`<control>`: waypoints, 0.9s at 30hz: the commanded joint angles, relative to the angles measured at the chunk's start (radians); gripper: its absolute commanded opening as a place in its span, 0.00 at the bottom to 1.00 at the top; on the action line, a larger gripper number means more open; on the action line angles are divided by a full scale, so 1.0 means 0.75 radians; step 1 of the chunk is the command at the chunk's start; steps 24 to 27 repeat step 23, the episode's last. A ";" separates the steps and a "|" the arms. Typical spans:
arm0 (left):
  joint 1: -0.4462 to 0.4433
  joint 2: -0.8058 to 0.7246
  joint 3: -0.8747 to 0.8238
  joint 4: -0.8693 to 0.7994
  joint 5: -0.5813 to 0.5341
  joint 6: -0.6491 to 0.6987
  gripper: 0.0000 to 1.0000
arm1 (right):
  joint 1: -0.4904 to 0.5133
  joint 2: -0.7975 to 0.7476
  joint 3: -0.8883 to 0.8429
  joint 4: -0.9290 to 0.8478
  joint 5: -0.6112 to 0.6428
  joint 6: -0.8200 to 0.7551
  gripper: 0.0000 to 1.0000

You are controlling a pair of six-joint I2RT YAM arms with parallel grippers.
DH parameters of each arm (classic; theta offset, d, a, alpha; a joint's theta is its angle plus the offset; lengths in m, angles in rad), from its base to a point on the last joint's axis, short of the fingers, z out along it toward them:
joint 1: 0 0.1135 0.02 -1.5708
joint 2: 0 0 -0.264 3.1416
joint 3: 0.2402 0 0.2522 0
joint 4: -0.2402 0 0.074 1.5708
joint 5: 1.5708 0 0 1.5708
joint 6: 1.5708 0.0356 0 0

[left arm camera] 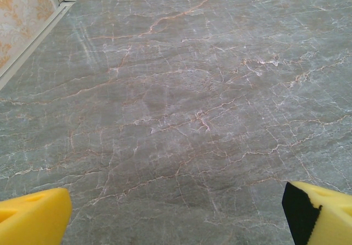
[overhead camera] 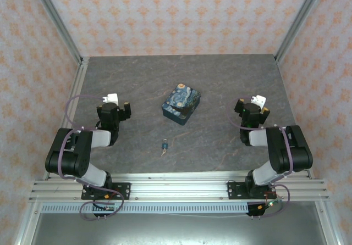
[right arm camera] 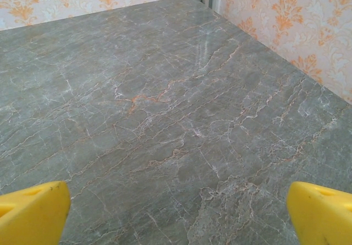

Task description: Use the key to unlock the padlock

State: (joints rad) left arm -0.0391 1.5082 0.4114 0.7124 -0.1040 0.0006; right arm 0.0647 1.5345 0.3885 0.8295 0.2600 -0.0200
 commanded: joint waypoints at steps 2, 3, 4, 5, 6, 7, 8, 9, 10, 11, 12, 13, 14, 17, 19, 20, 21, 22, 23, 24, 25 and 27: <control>-0.009 -0.016 0.024 0.032 0.008 0.016 1.00 | -0.001 -0.015 0.010 -0.006 -0.016 0.018 1.00; -0.009 -0.015 0.024 0.032 0.008 0.015 1.00 | -0.001 -0.015 0.010 -0.007 -0.018 0.017 1.00; -0.009 -0.016 0.024 0.032 0.008 0.014 1.00 | -0.001 -0.015 0.010 -0.006 -0.017 0.018 1.00; -0.009 -0.015 0.024 0.032 0.008 0.015 1.00 | -0.001 -0.014 0.011 -0.008 -0.018 0.017 1.00; -0.009 -0.015 0.024 0.032 0.008 0.014 1.00 | 0.000 -0.013 0.010 -0.007 -0.018 0.018 1.00; -0.009 -0.015 0.024 0.030 0.008 0.015 1.00 | -0.001 -0.014 0.010 -0.008 -0.018 0.019 1.00; -0.009 -0.015 0.024 0.030 0.008 0.014 1.00 | 0.000 -0.013 0.010 -0.008 -0.018 0.017 1.00; -0.009 -0.015 0.024 0.031 0.008 0.015 1.00 | 0.000 -0.015 0.010 -0.008 -0.017 0.018 1.00; -0.009 -0.015 0.024 0.032 0.008 0.016 1.00 | -0.001 -0.013 0.010 -0.008 -0.018 0.017 1.00; -0.009 -0.015 0.024 0.031 0.008 0.014 1.00 | 0.000 -0.013 0.010 -0.008 -0.017 0.018 1.00; -0.009 -0.015 0.025 0.030 0.008 0.015 1.00 | -0.001 -0.015 0.010 -0.008 -0.018 0.018 1.00; -0.009 -0.015 0.024 0.030 0.008 0.015 1.00 | 0.000 -0.014 0.011 -0.008 -0.019 0.018 1.00; -0.009 -0.015 0.024 0.030 0.008 0.014 1.00 | 0.000 -0.013 0.014 -0.009 -0.019 0.018 1.00; -0.009 -0.015 0.024 0.031 0.008 0.015 1.00 | 0.000 -0.004 0.026 -0.022 -0.019 0.017 1.00; -0.009 -0.015 0.024 0.030 0.008 0.015 1.00 | -0.001 -0.009 0.020 -0.018 -0.018 0.018 1.00; -0.009 -0.015 0.024 0.033 0.008 0.014 1.00 | 0.000 -0.013 0.018 -0.018 -0.019 0.019 1.00; -0.009 -0.015 0.024 0.031 0.008 0.014 1.00 | 0.000 -0.012 0.016 -0.014 -0.018 0.019 1.00; -0.009 -0.015 0.024 0.031 0.008 0.014 1.00 | 0.000 -0.014 0.014 -0.014 -0.018 0.017 1.00; -0.009 -0.015 0.025 0.030 0.008 0.015 1.00 | 0.000 -0.013 0.012 -0.010 -0.021 0.017 1.00; -0.009 -0.015 0.025 0.030 0.008 0.015 1.00 | 0.000 -0.013 0.012 -0.010 -0.021 0.017 1.00; -0.009 -0.015 0.025 0.030 0.008 0.015 1.00 | 0.000 -0.013 0.012 -0.010 -0.021 0.017 1.00; -0.009 -0.015 0.025 0.030 0.008 0.015 1.00 | 0.000 -0.013 0.012 -0.010 -0.021 0.017 1.00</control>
